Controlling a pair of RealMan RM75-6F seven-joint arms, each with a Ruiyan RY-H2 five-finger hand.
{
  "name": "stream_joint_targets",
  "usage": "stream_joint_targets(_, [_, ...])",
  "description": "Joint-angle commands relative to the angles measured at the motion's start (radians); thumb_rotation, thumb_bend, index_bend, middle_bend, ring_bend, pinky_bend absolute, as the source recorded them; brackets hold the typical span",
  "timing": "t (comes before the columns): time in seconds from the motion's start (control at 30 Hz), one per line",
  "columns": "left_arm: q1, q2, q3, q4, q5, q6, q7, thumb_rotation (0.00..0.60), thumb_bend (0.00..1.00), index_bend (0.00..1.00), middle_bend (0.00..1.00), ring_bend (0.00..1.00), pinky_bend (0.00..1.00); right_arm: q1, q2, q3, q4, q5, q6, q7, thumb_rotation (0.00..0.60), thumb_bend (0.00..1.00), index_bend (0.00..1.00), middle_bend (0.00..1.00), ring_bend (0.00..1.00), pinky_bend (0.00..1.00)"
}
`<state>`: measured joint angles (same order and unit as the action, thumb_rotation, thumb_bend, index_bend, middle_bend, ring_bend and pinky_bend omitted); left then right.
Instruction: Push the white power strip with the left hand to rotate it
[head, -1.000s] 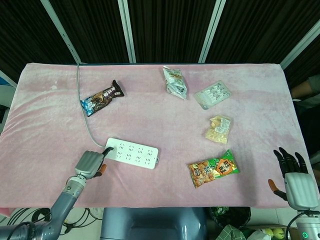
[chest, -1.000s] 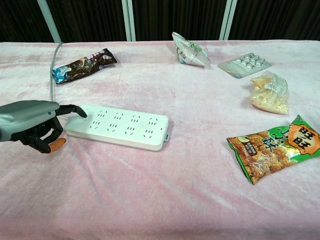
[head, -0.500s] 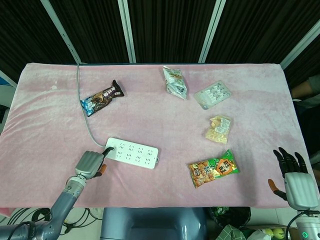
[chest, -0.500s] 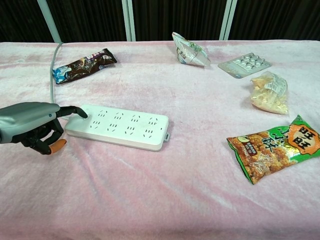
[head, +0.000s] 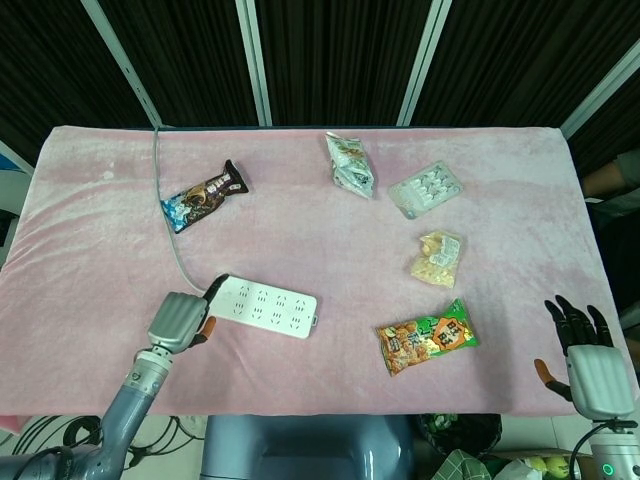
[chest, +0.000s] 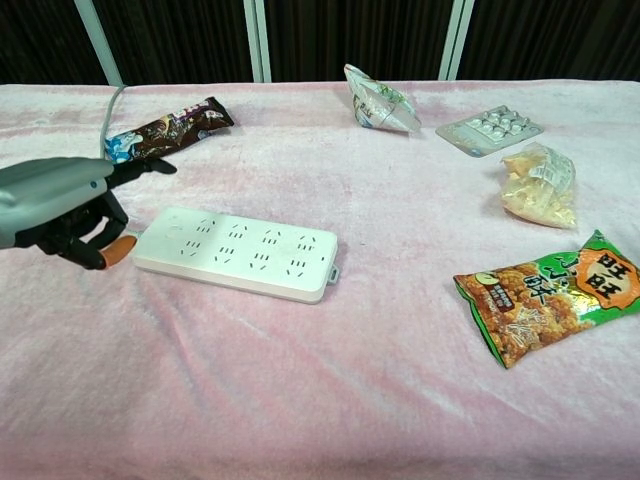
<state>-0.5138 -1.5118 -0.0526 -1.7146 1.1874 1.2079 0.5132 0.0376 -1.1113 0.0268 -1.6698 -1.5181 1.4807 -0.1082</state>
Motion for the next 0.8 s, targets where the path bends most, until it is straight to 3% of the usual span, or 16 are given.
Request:
stream_joint_targets(0.03, [0.031, 0.05, 0.002, -0.068, 0.073, 0.071, -0.016, 0.6, 0.48, 0.05, 0.69, 0.71, 0.76, 0.0, 0.002, 0.001, -0.001, 0.003, -0.002, 0.0, 0.6, 0.21, 0.1, 0.05, 0.13, 0.06])
stream_joint_targets(0.1, [0.051, 0.092, 0.018, -0.115, 0.102, 0.1, -0.012, 0.6, 0.41, 0.16, 0.55, 0.54, 0.66, 0.0, 0.003, 0.001, -0.002, 0.004, -0.002, 0.0, 0.6, 0.21, 0.1, 0.05, 0.13, 0.06])
stream_joint_targets(0.13, [0.066, 0.125, 0.032, -0.147, 0.122, 0.121, -0.004, 0.6, 0.35, 0.2, 0.44, 0.39, 0.55, 0.0, 0.003, 0.001, -0.003, 0.004, -0.002, 0.0, 0.6, 0.21, 0.1, 0.05, 0.13, 0.06])
stream_joint_targets(0.17, [0.077, 0.147, 0.043, -0.167, 0.13, 0.132, 0.002, 0.6, 0.28, 0.2, 0.34, 0.25, 0.42, 0.0, 0.003, 0.001, -0.004, 0.004, -0.002, 0.0, 0.6, 0.21, 0.1, 0.05, 0.13, 0.06])
stream_joint_targets(0.27, [0.132, 0.261, 0.094, -0.261, 0.131, 0.184, 0.051, 0.6, 0.18, 0.12, 0.15, 0.03, 0.18, -0.001, 0.004, 0.0, -0.004, 0.002, -0.001, 0.0, 0.6, 0.21, 0.1, 0.05, 0.13, 0.06])
stream_joint_targets(0.37, [0.185, 0.329, 0.117, -0.283, 0.162, 0.246, 0.007, 0.6, 0.15, 0.09, 0.06, 0.0, 0.08, -0.002, 0.004, -0.001, -0.006, 0.001, 0.0, 0.001, 0.6, 0.21, 0.1, 0.05, 0.13, 0.06])
stream_joint_targets(0.47, [0.241, 0.369, 0.131, -0.213, 0.193, 0.3, -0.126, 0.6, 0.13, 0.08, 0.02, 0.0, 0.01, -0.003, 0.005, -0.003, -0.008, -0.002, 0.001, 0.001, 0.6, 0.21, 0.1, 0.05, 0.13, 0.06])
stream_joint_targets(0.63, [0.277, 0.402, 0.114, -0.106, 0.161, 0.292, -0.33, 0.6, 0.13, 0.08, 0.01, 0.0, 0.0, -0.004, 0.003, -0.007, -0.011, -0.011, 0.005, -0.005, 0.6, 0.21, 0.1, 0.05, 0.13, 0.06])
stream_joint_targets(0.8, [0.298, 0.413, 0.103, -0.015, 0.165, 0.295, -0.424, 0.6, 0.12, 0.08, 0.01, 0.0, 0.0, -0.004, 0.001, -0.007, -0.011, -0.011, 0.005, -0.007, 0.6, 0.21, 0.1, 0.05, 0.13, 0.06])
